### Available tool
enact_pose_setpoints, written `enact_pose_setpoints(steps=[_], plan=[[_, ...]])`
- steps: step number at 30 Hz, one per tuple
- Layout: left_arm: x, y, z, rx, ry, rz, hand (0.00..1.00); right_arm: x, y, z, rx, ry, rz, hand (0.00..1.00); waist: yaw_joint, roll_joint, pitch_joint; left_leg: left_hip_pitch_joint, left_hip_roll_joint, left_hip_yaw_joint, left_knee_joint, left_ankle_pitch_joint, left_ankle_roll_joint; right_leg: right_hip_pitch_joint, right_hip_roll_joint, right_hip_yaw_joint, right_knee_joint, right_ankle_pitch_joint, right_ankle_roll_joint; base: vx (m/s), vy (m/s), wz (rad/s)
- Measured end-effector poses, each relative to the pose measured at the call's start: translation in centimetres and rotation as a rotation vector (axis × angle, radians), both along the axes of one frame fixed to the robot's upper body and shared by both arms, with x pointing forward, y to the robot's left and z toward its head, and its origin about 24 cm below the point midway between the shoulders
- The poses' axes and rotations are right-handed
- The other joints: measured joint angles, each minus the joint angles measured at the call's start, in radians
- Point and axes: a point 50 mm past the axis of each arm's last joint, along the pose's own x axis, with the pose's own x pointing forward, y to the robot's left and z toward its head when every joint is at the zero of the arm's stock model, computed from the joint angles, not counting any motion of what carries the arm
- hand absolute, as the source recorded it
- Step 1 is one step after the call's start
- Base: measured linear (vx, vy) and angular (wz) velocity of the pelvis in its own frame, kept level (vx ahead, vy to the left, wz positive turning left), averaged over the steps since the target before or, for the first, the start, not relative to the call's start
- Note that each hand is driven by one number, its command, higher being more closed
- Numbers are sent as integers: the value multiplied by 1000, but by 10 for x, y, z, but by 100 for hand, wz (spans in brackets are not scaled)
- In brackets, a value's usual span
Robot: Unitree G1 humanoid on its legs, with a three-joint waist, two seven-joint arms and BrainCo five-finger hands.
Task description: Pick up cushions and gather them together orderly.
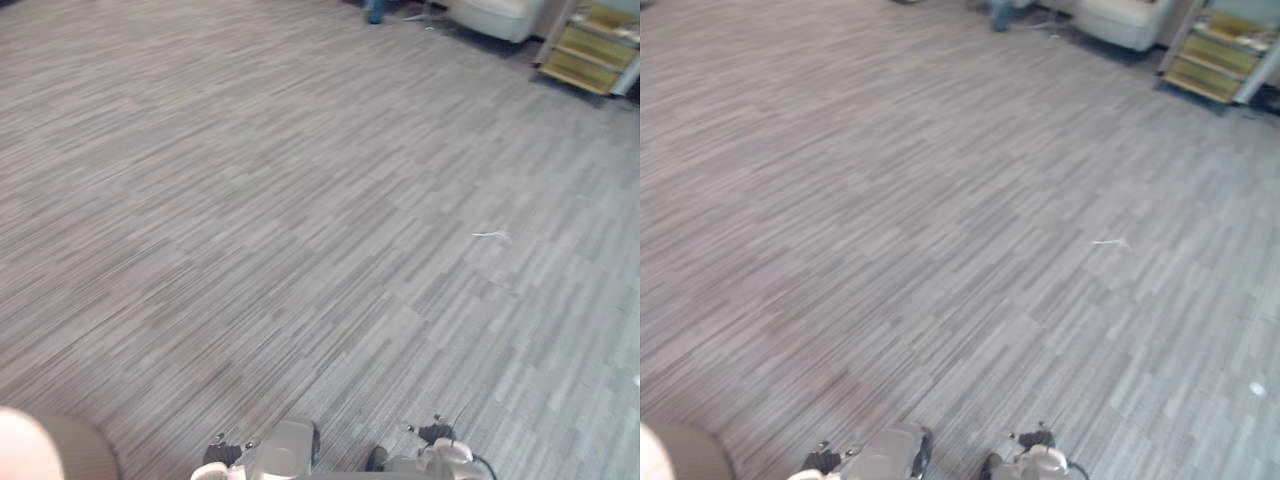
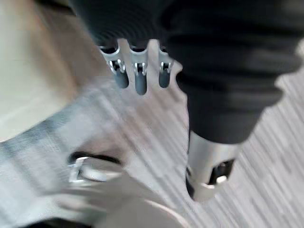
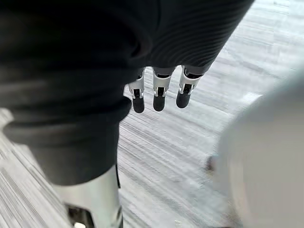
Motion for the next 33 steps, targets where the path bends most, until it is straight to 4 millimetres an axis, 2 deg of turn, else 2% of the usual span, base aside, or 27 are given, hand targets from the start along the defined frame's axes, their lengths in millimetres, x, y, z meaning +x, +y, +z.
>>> enact_pose_setpoints(steps=[2, 3, 4, 5, 6, 8, 9, 11, 12, 13, 14, 15, 16, 18, 19, 20, 21, 22, 24, 26, 27, 28, 29, 30, 31, 32, 33], plan=[[1, 0, 0, 1, -1, -7, 0, -1, 4, -1, 13, 3, 0, 0, -2, -1, 0, 28, 1, 25, 0, -19, 12, -33, -10, 3, 96, -6, 15, 287, 73, -63], [4, 1, 1, 3, -3, -22, 0, -4, 9, -2, 35, 8, -5, 0, -7, -4, 2, 65, 3, 46, -4, -33, 19, -99, -30, -3, 259, 21, 70, 288, 41, -49], [6, 0, 1, 4, -5, -39, 0, -1, 9, -1, 37, -9, -10, 0, -13, -4, 2, 96, 10, 51, -12, -43, 20, -140, -48, -15, 366, 58, 99, 287, -9, -35], [10, -1, 2, 2, -9, -54, 0, 1, 8, 1, 36, -20, -14, 0, -20, -3, 3, 134, 18, 55, -25, -47, 20, -160, -71, -57, 449, 67, 94, 341, -50, -22], [17, -3, 4, 0, -27, -74, 0, 1, 6, 1, 31, -19, -10, 0, -24, 4, 2, 204, 42, 68, -72, -49, 17, -189, -114, -157, 512, 58, 51, 350, -67, -15], [21, -4, 5, -2, -39, -79, 0, 2, 7, 1, 31, -24, -5, 0, -27, 3, 1, 249, 61, 81, -108, -54, 1, -204, -130, -213, 486, 48, 32, 299, -81, -32], [24, -5, 5, -3, -43, -86, 0, 4, 7, 2, 30, -28, -8, 0, -33, -3, 3, 317, 80, 111, -163, -52, -9, -229, -141, -273, 369, 40, 7, 308, -112, -47], [24, -7, 5, -5, -42, -98, 0, 7, 4, 3, 29, -34, -25, 0, -50, -2, 2, 338, 90, 124, -183, -51, -10, -259, -132, -278, 270, 58, -6, 278, -135, -35], [25, -8, 5, -3, -39, -122, 0, 10, 2, 4, 25, -37, -28, 0, -67, -3, 2, 348, 93, 127, -198, -48, -15, -278, -114, -267, 158, 100, -12, 314, -190, -22], [24, -8, 4, 1, -29, -146, 0, 8, 1, 2, 24, -21, -27, 0, -74, -23, 0, 357, 71, 112, -213, -37, -34, -277, -100, -239, 17, 203, -25, 430, -291, -23], [28, -5, 5, 14, -33, -165, 0, 1, -1, -1, 26, 6, -31, 0, -79, -61, 5, 386, 38, 49, -224, -33, -45, -279, -94, -200, -39, 292, -83, 379, -262, -36], [29, -13, 4, -4, -30, -167, 0, 4, -10, 0, 5, 5, -27, 0, -76, -26, 10, 405, 63, 10, -225, -37, -55, -279, -72, -203, 1, 283, -77, 380, -285, -29], [26, -17, 2, -12, -20, -175, 0, 3, -15, 0, -8, 11, -29, 0, -83, -2, -6, 395, 91, -38, -199, -36, -60, -272, -40, -200, -1, 226, -76, 372, -250, -35], [25, -24, 1, -36, -26, -154, 0, -4, -22, -1, -8, 27, -77, 0, -93, 35, -14, 315, 154, -75, 8, -35, -80, -240, 21, -223, -33, 180, -87, 395, -255, -20], [24, -26, 1, -50, -27, -121, 0, -4, -23, -1, -11, 22, -84, 0, -93, 52, -9, 227, 188, -120, 212, 17, -101, -207, 62, -233, -58, 164, -101, 427, -248, -23], [29, -27, 3, -58, -55, -95, 0, -5, -25, 0, -20, 17, -89, 0, -93, 71, 4, 127, 227, -156, 442, 169, -57, -142, 114, -230, -98, 150, -125, 631, -255, -36], [32, -25, 5, -50, -71, -95, 0, -3, -23, 0, -18, 14, -84, 0, -71, 72, 17, 32, 244, -175, 629, 159, -62, -70, 145, -213, -129, 126, -159, 469, -143, -35], [34, -24, 6, -47, -79, -96, 0, -4, -21, 0, -15, 17, -85, 0, -69, 67, 20, 3, 241, -175, 660, 141, -67, -51, 149, -210, -136, 119, -164, 539, -124, -26], [42, -21, 12, -29, -121, -108, 0, -4, -12, -2, 16, 16, -97, 0, -61, 37, 32, -116, 195, -161, 676, 72, -79, 33, 149, -189, -191, 97, -166, 383, -96, -19], [47, -21, 15, -24, -154, -109, 0, 0, -9, -1, 30, 9, -107, 0, -44, 22, 38, -186, 142, -114, 496, 30, -70, 96, 147, -147, -247, 101, -150, 476, -36, -64], [50, -25, 16, -33, -168, -108, 0, 7, -7, 1, 32, -9, -105, 0, -25, 35, 39, -211, 90, -91, 199, 44, -69, 144, 146, -91, -291, 91, -135, 458, 63, -81], [51, -26, 16, -35, -171, -108, 0, 8, -6, 1, 34, -11, -104, 0, -22, 37, 38, -214, 77, -92, 135, 55, -68, 151, 143, -80, -299, 88, -130, 488, 98, -81], [52, -27, 17, -40, -176, -101, 0, 9, -6, 1, 35, -14, -105, 0, -12, 38, 38, -218, 59, -94, 6, 109, -69, 171, 138, -57, -311, 79, -123, 541, 157, -81], [53, -25, 18, -34, -184, -88, 0, 7, 3, -1, 56, -7, -107, 0, 10, 8, 31, -183, 21, -59, -97, 249, -34, 212, 101, 1, -346, 55, -99, 565, 156, -73], [53, -25, 18, -33, -184, -89, 0, 7, 4, -1, 62, -7, -106, 0, 10, -1, 28, -175, 13, -54, -100, 247, -36, 214, 95, 7, -351, 52, -97, 595, 142, -56], [53, -23, 18, -27, -181, -93, 0, 4, 8, -2, 72, -4, -111, 0, -2, -20, 21, -180, 7, -31, -70, 216, -2, 219, 74, 14, -361, 65, -81, 721, 158, -36], [56, -24, 18, -35, -187, -82, 0, -1, 8, -3, 72, 8, -115, 0, 9, -29, 18, -167, 17, -1, 0, 142, 29, 228, 66, 35, -311, 77, -58, 598, 131, -40]])
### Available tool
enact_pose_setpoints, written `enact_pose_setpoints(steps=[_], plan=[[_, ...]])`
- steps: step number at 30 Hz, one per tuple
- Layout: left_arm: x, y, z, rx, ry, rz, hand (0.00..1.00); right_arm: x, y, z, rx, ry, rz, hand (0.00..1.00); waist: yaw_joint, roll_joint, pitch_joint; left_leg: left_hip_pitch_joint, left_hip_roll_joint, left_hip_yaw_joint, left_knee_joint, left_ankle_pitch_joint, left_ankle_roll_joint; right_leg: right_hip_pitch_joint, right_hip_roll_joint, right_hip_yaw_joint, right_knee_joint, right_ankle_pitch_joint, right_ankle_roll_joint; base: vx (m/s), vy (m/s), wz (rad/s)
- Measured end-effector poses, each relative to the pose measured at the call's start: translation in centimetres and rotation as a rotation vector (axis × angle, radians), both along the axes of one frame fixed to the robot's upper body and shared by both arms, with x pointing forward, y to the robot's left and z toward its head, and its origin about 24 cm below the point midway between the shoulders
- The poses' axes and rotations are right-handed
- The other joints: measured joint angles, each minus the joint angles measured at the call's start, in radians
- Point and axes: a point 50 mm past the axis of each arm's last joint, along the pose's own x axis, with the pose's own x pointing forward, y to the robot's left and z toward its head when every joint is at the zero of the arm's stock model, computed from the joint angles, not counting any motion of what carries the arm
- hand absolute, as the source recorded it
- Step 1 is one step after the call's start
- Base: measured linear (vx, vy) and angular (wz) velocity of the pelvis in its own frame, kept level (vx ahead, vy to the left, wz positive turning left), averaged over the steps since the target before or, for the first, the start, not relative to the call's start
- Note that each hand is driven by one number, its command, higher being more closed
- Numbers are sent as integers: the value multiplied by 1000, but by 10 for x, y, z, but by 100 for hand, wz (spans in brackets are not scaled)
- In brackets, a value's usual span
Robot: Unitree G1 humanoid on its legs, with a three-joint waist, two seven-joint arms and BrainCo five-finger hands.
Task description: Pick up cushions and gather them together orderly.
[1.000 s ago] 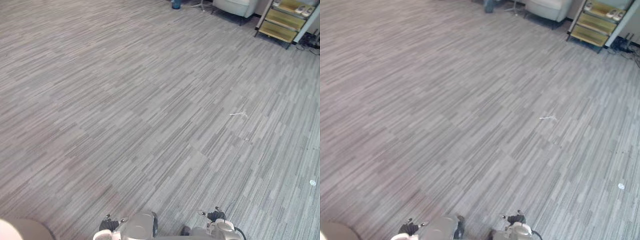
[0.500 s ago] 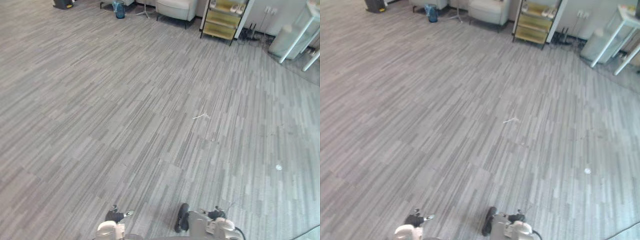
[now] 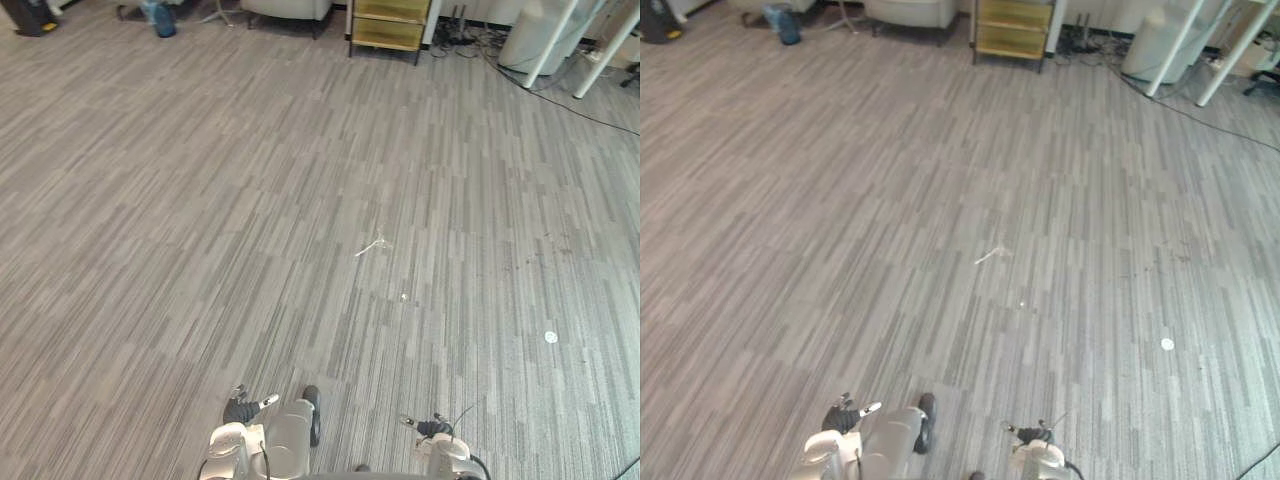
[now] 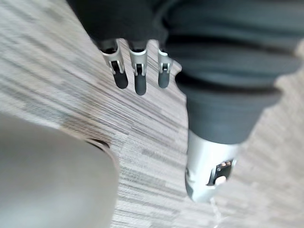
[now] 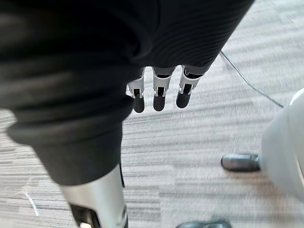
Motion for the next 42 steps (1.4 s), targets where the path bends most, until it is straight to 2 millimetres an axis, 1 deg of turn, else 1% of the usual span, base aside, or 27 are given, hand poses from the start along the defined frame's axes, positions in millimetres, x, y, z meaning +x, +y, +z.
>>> enact_pose_setpoints(steps=[2, 3, 4, 5, 7, 8, 11, 14, 16, 17, 18, 20, 21, 23, 24, 27, 28, 30, 31, 32, 33, 34, 36, 37, 39, 41, 42], plan=[[-1, 0, -1, 0, 6, -5, 0, -6, -1, -2, -3, 13, -4, 0, 6, -3, -2, 49, 3, 20, 0, -40, 2, -29, -12, -1, 144, -11, 21, 491, 141, -40], [-2, -1, -1, 2, 12, -23, 0, -11, -3, -2, -9, 15, -9, 0, 5, -2, -2, 101, 2, 20, -17, -75, -2, -95, -21, -5, 333, -4, 69, 505, 155, -32], [-3, 0, -2, 9, 27, -42, 0, -15, -4, -2, -10, 17, -8, 0, -7, -6, 0, 153, -8, 20, -30, -105, 0, -192, -50, -15, 579, 30, 144, 511, 122, -17], [-4, 1, -4, 16, 47, -61, 0, -13, -6, 0, -15, -1, -11, 0, -23, -15, 0, 224, -24, 17, -44, -135, 4, -278, -86, -33, 801, 38, 158, 519, 104, 3], [-3, -1, -5, 9, 55, -63, 0, -13, -9, 1, -25, -12, -4, 0, -34, -4, 5, 336, -23, 16, -90, -157, 3, -367, -122, -97, 931, 11, 111, 506, 60, 6], [-2, -2, -4, 8, 52, -63, 0, -11, -10, 2, -27, -24, -4, 0, -43, -9, 2, 402, -18, 12, -133, -159, 3, -418, -138, -156, 908, -10, 78, 579, 33, 13], [1, -3, -5, 4, 57, -66, 0, -3, -13, 6, -29, -64, -33, 0, -70, -12, 7, 506, 1, -10, -218, -183, -9, -535, -131, -247, 673, -15, 49, 514, -12, 27], [-8, -5, -10, -3, 97, -71, 0, -5, -18, 5, -33, -46, -33, 0, -83, -13, 9, 609, -1, -36, -291, -185, -13, -552, -67, -206, 160, 140, 41, 577, -110, 31], [-13, -3, -12, 1, 109, -70, 0, -9, -22, 3, -30, -31, -41, 0, -97, -11, 10, 657, -3, -104, -282, -200, -38, -548, -57, -151, 131, 219, 8, 572, -191, 73], [-16, -5, -13, 1, 122, -75, 0, -7, -22, 4, -29, -38, -36, 0, -107, 6, -1, 667, 25, -161, -242, -201, -41, -553, -53, -155, 211, 266, -25, 669, -255, 77], [-21, -7, -15, -7, 135, -71, 0, -5, -26, 5, -37, -43, -37, 0, -107, 34, -8, 655, 51, -187, -187, -201, -41, -552, -41, -175, 252, 239, -36, 822, -315, 61], [-24, -12, -17, -34, 142, -36, 0, -1, -35, 7, -62, -48, -27, 0, -108, 92, -15, 528, 103, -235, 121, -148, -99, -509, -4, -236, 289, 148, -55, 681, -257, 34], [-26, -12, -17, -52, 142, 5, 0, 4, -35, 9, -77, -57, 7, 0, -97, 117, 2, 369, 149, -234, 468, 57, -145, -421, 44, -235, 262, 89, -74, 652, -213, 9], [-23, -10, -16, -42, 130, -3, 0, 5, -31, 9, -67, -54, 11, 0, -84, 120, 11, 280, 185, -197, 616, 3, -140, -353, 66, -236, 233, 66, -86, 570, -143, -5], [-13, -7, -10, -25, 92, -19, 0, 6, -21, 7, -44, -47, 23, 0, -71, 98, 27, 190, 192, -155, 681, -63, -135, -264, 71, -235, 187, 50, -90, 606, -128, 3], [-1, -2, -3, 10, 37, -57, 0, 13, -7, 6, -3, -51, 31, 0, -59, 61, 37, 25, 142, -72, 500, -150, -90, -100, 57, -228, 47, 50, -88, 611, -107, 1], [2, -4, -1, 8, 21, -58, 0, 17, -7, 7, -5, -60, 29, 0, -50, 61, 38, -15, 105, -46, 313, -149, -84, -54, 48, -218, 1, 50, -87, 523, 38, -25], [5, -8, 1, -1, 1, -55, 0, 19, -8, 8, -11, -66, 31, 0, -21, 58, 43, -46, 55, -38, -22, -45, -96, 3, 23, -196, -44, 16, -29, 636, 143, -42], [6, -9, 1, -6, -9, -51, 0, 18, -10, 8, -20, -61, 33, 0, -5, 64, 45, -38, 46, -32, -103, 103, -97, 43, 17, -178, -67, 1, -10, 551, 172, -43], [6, -9, 1, -7, -11, -48, 0, 19, -4, 8, -15, -59, 52, 0, 2, 54, 34, -24, 31, 0, -101, 147, -46, 62, 0, -157, -70, -11, 10, 608, 176, -29], [7, -7, 2, 0, -15, -47, 0, 19, 1, 7, -6, -59, 60, 0, -1, 38, 36, -24, 24, 11, -89, 136, -24, 62, -16, -148, -68, -5, 11, 618, 180, -18], [9, -5, 3, 2, -20, -45, 0, 23, 5, 8, 4, -69, 64, 0, -1, 30, 38, -33, 28, 21, -33, 105, 9, 65, -26, -133, -56, 27, 39, 612, 178, -4], [8, -4, 3, 6, -20, -46, 0, 20, 5, 8, 5, -65, 60, 0, 3, 24, 35, 0, 33, 46, 17, 57, 30, 66, -38, -111, 44, 67, 62, 515, 197, -2], [3, -5, 1, 4, -5, -54, 0, 14, 3, 6, 0, -51, 58, 0, 3, 24, 20, 65, 28, 41, -16, -2, 16, 29, -46, -103, 199, 76, 81, 479, 209, 6], [0, -2, -1, 23, 24, -115, 0, 2, 4, 2, 2, -23, 66, 0, -5, -6, 2, 150, -9, 27, -59, -52, 11, -105, -104, -81, 554, 131, 162, 463, 149, 26], [-2, 0, -4, 37, 61, -147, 0, -12, 3, -2, 9, 6, 69, 0, -21, -17, 3, 273, -42, 15, -114, -85, 13, -266, -154, -69, 892, 120, 121, 491, 93, 20], [-4, 0, -5, 38, 69, -150, 0, -9, 1, 0, -2, -9, 75, 0, -27, -15, 4, 315, -42, 16, -137, -92, 13, -314, -158, -81, 934, 100, 99, 408, 59, 4]])
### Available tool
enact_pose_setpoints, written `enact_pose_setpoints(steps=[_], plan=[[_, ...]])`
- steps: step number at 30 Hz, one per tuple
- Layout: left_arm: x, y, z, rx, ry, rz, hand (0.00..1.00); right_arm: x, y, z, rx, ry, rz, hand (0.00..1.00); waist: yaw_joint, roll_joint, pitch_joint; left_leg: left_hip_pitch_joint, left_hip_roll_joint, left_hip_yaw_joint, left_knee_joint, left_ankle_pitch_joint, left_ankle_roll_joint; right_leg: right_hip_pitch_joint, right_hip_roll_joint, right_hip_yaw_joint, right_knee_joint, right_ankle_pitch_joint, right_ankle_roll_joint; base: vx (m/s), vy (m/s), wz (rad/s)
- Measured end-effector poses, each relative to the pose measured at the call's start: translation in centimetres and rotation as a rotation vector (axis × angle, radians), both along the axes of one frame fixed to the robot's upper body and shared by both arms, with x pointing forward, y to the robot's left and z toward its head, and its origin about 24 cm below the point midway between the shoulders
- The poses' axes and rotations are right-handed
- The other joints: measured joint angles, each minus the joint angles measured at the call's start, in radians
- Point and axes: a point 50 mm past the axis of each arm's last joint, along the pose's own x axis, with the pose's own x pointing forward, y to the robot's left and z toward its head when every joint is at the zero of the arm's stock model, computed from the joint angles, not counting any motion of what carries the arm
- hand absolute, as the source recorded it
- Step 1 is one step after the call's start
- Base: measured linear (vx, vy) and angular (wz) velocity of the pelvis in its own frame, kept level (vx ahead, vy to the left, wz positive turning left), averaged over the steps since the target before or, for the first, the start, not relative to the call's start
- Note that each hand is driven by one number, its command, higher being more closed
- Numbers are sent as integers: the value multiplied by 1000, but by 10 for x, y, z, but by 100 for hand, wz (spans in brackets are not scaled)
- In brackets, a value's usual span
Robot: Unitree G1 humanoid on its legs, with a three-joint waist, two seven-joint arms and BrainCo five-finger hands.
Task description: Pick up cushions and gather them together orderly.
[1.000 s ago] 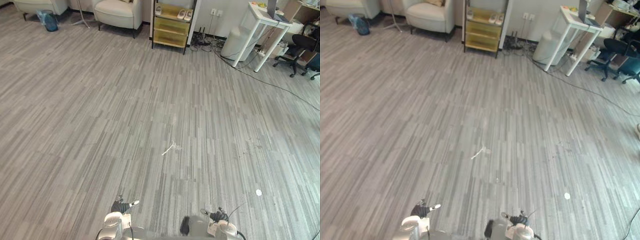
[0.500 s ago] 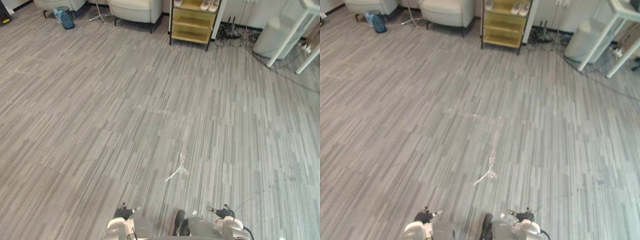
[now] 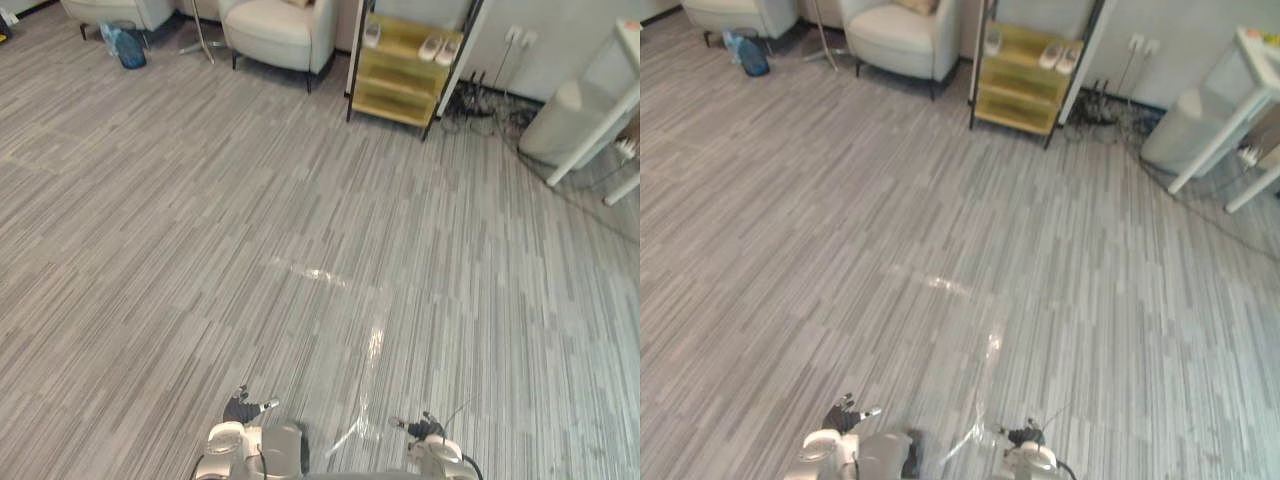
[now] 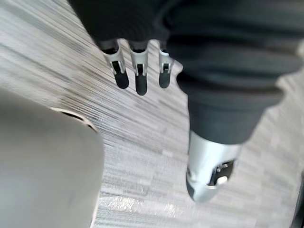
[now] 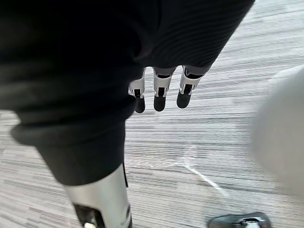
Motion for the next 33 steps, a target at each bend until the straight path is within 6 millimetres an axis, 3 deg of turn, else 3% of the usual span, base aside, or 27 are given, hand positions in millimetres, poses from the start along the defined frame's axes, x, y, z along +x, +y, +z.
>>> enact_pose_setpoints(steps=[2, 4, 7, 8, 9, 10, 12, 13, 14, 16, 17, 19, 21, 22, 23, 24, 27, 30, 33], plan=[[0, -2, -1, -5, 5, -1, 0, 5, -2, 2, -8, -18, 4, 0, -17, 1, 1, 86, 2, -8, -60, -5, -5, -94, -9, -60, -25, -49, -35, 393, 22, 12], [-3, -4, -4, -12, 25, -1, 0, 11, -6, 5, -19, -39, 8, 0, -42, 12, 5, 183, 15, -14, -123, -10, -14, -149, 5, -153, -268, -87, -61, 494, -28, 15], [-6, -6, -6, -13, 41, -13, 0, 13, -9, 5, -16, -38, -8, 0, -56, 17, 5, 243, 23, -34, -173, -35, -54, -155, 77, -137, -745, 35, -51, 430, -95, 32], [-7, -5, -6, -11, 42, -12, 0, 13, -9, 4, -12, -29, -7, 0, -59, 15, 5, 272, 19, -56, -181, -52, -78, -151, 95, -98, -825, 94, -61, 518, -181, 53], [-11, -3, -7, -6, 51, -8, 0, 11, -10, 3, -10, -21, -7, 0, -66, 7, -1, 298, 17, -90, -172, -75, -91, -143, 107, -61, -834, 179, -111, 561, -228, 57], [-13, -5, -8, -14, 61, -6, 0, 13, -17, 4, -28, -25, -6, 0, -68, 33, -3, 313, 44, -118, -156, -92, -97, -139, 125, -66, -785, 179, -134, 670, -278, 50], [-19, -11, -11, -32, 78, -1, 0, 12, -20, 4, -33, -18, -10, 0, -65, 73, -19, 271, 94, -162, -37, -96, -105, -132, 155, -98, -747, 111, -149, 547, -246, 34], [-20, -11, -12, -40, 80, 22, 0, 12, -22, 4, -35, -18, -16, 0, -67, 96, -22, 188, 126, -167, 157, -94, -108, -99, 182, -119, -758, 81, -158, 523, -243, 28], [-19, -12, -11, -50, 72, 40, 0, 14, -24, 6, -42, -28, -22, 0, -68, 118, -16, 83, 170, -162, 401, -44, -117, -55, 220, -126, -788, 58, -172, 505, -214, 16], [-14, -10, -8, -47, 47, 44, 0, 16, -19, 5, -26, -32, -28, 0, -53, 131, 5, -53, 256, -141, 679, -59, -134, 41, 270, -133, -822, 27, -202, 449, -135, -14], [-8, -8, -5, -36, 28, 27, 0, 15, -16, 4, -13, -27, -33, 0, -44, 118, 13, -108, 264, -133, 710, -75, -139, 89, 276, -132, -840, 17, -209, 429, -112, -15], [3, -9, 0, -22, -13, -7, 0, 16, -8, 3, 11, -21, -43, 0, -44, 91, 27, -190, 253, -109, 613, -91, -147, 164, 264, -125, -888, 17, -207, 387, -88, -8], [8, -10, 3, -22, -34, -13, 0, 16, -7, 3, 17, -25, -58, 0, -41, 86, 31, -236, 223, -109, 440, -90, -150, 206, 247, -112, -922, 14, -196, 366, 11, -25], [8, -11, 3, -24, -32, -14, 0, 16, -8, 3, 17, -25, -61, 0, -41, 87, 31, -245, 190, -140, 292, -72, -147, 223, 236, -100, -934, 4, -177, 344, 172, -28], [7, -13, 2, -30, -28, -16, 0, 15, -8, 2, 16, -20, -62, 0, -41, 95, 28, -240, 160, -189, 179, 14, -171, 233, 229, -90, -932, -7, -158, 266, 183, -33], [6, -14, 1, -30, -22, -20, 0, 11, -10, 1, 11, -10, -64, 0, -35, 93, 28, -217, 138, -206, 148, 85, -169, 237, 227, -73, -932, -16, -141, 316, 212, -24], [5, -10, 0, -12, -4, -40, 0, 7, -4, -1, 22, 5, -52, 0, -34, 52, 14, -183, 95, -177, 113, 83, -145, 257, 172, -61, -932, -30, -107, 207, 124, 6], [3, -8, -1, -10, 7, -35, 0, 6, 1, -1, 33, 8, -49, 0, -29, 41, 7, -143, 79, -153, 98, 76, -134, 282, 150, -53, -932, -17, -80, 182, 112, -7], [0, -6, -3, -8, 24, -31, 0, -3, 1, -4, 40, 27, -68, 0, -27, 27, -15, -111, 57, -143, 50, 76, -130, 281, 127, -38, -938, -18, -77, 78, 60, -10]])
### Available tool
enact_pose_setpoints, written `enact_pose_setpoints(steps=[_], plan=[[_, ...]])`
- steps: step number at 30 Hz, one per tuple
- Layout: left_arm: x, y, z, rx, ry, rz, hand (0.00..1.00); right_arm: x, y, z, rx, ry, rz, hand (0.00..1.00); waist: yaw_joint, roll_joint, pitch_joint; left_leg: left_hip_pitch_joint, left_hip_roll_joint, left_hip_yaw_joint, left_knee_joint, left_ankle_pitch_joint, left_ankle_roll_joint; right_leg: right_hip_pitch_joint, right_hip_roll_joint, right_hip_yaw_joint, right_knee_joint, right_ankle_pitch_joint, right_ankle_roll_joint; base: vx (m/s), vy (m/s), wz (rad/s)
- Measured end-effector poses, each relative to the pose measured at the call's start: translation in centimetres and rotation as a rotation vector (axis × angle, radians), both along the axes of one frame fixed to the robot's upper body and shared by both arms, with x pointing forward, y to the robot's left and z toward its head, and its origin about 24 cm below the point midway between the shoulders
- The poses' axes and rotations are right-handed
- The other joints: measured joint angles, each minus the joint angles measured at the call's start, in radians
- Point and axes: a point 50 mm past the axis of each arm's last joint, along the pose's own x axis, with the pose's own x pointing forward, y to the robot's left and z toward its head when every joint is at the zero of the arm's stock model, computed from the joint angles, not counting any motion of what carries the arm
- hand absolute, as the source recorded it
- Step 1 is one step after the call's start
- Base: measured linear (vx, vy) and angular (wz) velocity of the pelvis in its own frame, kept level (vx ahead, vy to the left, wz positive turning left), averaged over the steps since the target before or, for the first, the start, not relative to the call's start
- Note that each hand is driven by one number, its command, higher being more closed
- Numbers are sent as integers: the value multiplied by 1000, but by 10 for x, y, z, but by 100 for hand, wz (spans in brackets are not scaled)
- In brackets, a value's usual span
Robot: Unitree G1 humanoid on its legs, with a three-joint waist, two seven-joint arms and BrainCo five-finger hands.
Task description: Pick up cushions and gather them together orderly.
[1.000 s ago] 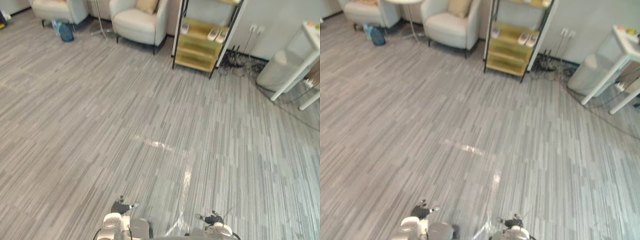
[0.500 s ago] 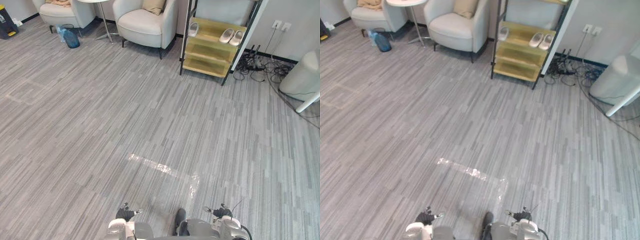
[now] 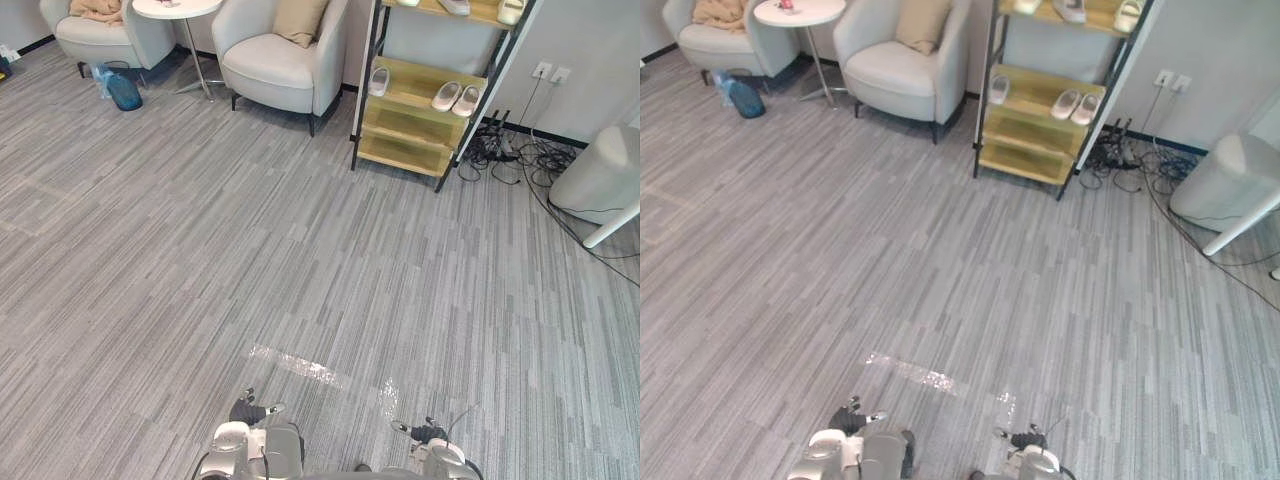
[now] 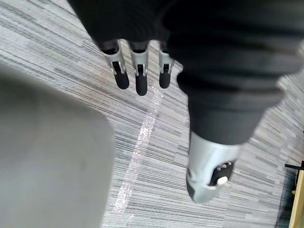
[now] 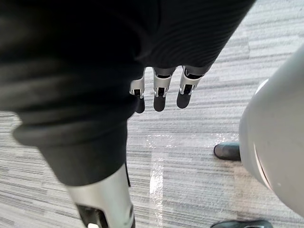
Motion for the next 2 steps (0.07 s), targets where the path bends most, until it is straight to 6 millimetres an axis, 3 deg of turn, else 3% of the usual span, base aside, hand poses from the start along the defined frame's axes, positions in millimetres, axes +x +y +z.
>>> enact_pose_setpoints(steps=[2], plan=[[-2, 1, -1, 3, 9, 1, 0, -4, -3, -1, -1, 9, -21, 0, 0, -5, -10, 3, -8, 3, -21, 6, 9, -2, -6, 7, -17, 4, 8, 22, 29, -8]])
